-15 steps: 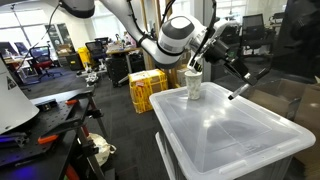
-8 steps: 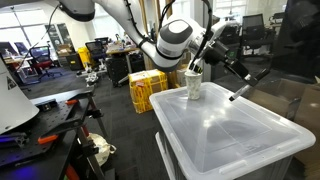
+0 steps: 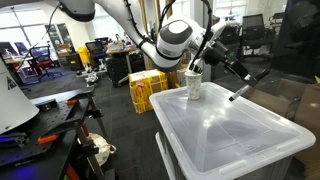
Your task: Put the marker inside the cup
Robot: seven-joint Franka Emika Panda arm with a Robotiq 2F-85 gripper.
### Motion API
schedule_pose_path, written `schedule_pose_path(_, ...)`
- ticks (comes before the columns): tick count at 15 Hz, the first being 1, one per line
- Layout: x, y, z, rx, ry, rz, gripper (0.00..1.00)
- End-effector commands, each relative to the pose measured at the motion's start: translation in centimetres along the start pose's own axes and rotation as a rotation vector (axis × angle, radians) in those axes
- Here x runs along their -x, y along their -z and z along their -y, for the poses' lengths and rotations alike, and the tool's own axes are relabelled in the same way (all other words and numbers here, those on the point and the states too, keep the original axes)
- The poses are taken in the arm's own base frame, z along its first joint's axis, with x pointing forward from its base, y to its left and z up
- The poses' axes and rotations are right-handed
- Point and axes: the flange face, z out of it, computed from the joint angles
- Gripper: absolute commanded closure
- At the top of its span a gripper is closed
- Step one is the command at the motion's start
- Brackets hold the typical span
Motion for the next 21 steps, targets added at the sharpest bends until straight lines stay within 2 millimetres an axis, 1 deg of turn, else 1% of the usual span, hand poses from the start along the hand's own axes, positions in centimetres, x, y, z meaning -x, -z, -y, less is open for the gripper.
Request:
schedule_pose_path(1, -0.3, 0.9, 0.6, -0.001, -0.003, -0.046, 0.95)
schedule_pose_path(11, -1.5, 4.6, 3.3, -0.029, 0.013, -0.174, 0.95)
schedule_pose_path(20, -0.9, 6.9, 5.0, -0.056, 0.020, -0.267, 0.95)
schedule_pose_path(21, -1.3, 7.9, 4.2, -0.060, 0.021, -0.265, 0.95)
